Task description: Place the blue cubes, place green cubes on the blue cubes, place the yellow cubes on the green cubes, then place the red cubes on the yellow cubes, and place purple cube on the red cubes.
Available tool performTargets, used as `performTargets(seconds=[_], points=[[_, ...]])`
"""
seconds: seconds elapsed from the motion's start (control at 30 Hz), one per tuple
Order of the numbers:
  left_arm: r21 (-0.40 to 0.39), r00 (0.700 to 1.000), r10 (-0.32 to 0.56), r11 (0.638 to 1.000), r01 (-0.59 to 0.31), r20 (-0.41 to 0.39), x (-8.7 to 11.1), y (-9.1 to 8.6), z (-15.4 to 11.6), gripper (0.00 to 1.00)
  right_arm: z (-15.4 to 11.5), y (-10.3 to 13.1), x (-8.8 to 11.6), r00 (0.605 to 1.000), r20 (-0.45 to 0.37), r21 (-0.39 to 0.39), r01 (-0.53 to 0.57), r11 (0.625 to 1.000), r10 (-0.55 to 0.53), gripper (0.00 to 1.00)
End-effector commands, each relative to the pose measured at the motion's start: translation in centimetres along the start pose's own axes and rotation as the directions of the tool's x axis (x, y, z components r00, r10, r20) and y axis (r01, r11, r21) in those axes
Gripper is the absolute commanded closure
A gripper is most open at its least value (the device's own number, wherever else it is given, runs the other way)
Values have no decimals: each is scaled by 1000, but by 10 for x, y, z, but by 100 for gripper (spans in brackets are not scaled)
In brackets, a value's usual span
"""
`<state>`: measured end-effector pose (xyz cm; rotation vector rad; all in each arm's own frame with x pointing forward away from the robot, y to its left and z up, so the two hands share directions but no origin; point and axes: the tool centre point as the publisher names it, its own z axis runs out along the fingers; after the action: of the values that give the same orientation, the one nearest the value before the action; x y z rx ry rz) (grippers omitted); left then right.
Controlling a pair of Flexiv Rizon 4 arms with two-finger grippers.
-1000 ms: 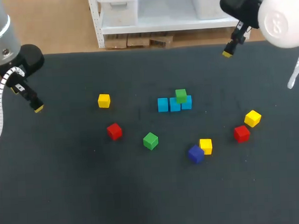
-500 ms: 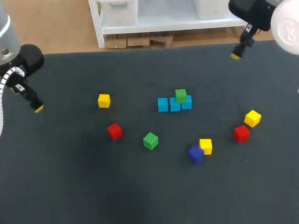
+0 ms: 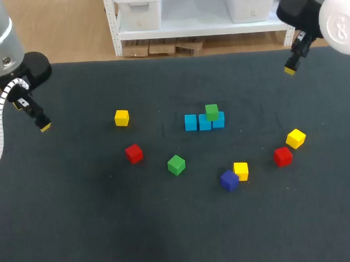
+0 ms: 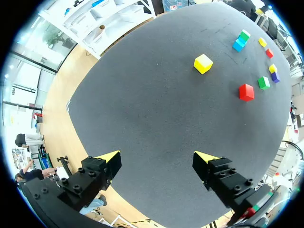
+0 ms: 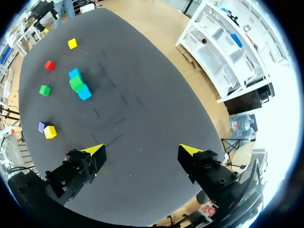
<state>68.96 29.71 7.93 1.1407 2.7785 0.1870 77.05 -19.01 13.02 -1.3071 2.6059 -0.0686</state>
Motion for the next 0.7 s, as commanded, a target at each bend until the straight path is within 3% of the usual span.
performTargets(seconds=[0.03,0.7], points=[[0,1000,-1,1000,1,-2,-1,0,0,0,-2,-1,14,1000,8,8,-15,1000,14,0],[0,1000,-1,1000,1,-2,-1,0,0,0,3,-10,51,993,-13,16,-114,993,114,0]])
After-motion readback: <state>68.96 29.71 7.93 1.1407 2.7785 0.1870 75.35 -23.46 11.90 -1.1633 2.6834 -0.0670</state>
